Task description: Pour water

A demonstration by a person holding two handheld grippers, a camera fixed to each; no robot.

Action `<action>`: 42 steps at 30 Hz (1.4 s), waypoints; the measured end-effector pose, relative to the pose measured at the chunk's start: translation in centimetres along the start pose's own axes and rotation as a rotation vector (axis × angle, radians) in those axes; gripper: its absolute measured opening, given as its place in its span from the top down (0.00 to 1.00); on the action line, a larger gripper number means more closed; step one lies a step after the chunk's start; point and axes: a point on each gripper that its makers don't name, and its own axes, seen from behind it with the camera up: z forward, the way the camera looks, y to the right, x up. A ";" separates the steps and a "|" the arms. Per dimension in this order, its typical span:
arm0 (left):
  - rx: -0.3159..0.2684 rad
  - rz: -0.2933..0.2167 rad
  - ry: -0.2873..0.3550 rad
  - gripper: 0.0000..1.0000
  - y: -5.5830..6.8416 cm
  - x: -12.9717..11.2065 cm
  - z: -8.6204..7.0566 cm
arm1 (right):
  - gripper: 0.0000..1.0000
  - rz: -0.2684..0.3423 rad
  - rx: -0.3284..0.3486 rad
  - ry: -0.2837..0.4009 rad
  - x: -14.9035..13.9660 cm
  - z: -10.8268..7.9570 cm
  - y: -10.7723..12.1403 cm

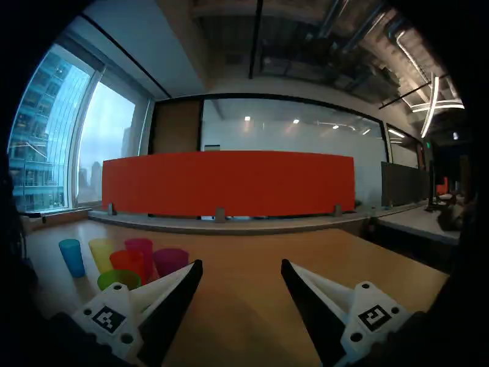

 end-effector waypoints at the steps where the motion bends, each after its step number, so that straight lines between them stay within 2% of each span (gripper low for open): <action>1: 0.000 0.000 0.000 0.08 0.0 0.0 0.0 | 0.01 0.000 0.000 0.000 0.0 0.0 0.0; 42: -0.002 0.000 -0.002 0.08 -0.2 0.3 0.0 | 0.01 0.000 0.000 0.000 0.0 0.1 0.0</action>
